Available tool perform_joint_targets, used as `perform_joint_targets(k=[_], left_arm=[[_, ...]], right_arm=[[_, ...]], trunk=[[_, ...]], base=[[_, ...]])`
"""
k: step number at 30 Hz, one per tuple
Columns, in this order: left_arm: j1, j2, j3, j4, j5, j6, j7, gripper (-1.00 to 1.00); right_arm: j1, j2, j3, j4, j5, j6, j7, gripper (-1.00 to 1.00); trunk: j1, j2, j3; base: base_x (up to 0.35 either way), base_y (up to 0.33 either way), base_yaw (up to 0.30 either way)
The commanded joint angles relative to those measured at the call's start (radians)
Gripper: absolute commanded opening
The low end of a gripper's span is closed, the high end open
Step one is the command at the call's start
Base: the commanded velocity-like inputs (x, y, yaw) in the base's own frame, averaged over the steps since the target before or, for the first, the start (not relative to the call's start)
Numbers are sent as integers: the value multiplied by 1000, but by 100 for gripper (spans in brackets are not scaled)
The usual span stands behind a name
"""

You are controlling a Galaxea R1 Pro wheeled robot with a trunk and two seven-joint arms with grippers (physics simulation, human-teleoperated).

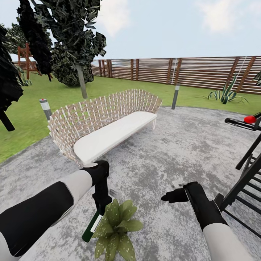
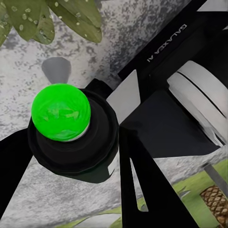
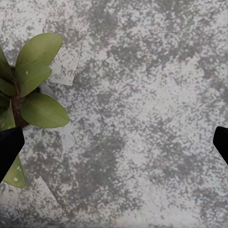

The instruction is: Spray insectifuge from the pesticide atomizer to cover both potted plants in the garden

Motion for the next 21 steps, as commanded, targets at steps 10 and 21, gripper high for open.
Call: perform_joint_targets(k=[10, 21], left_arm=[[0, 0, 3, -1, -10, 11, -9, -100], [1, 0, -26, -1, -10, 11, -9, -100]], right_arm=[[-1, 0, -2, -1, 10, 2, 11, 100], [-1, 0, -2, -1, 10, 2, 11, 100]], trunk=[[0, 0, -2], [0, 0, -2]], base=[[0, 0, -127], [0, 0, -274]])
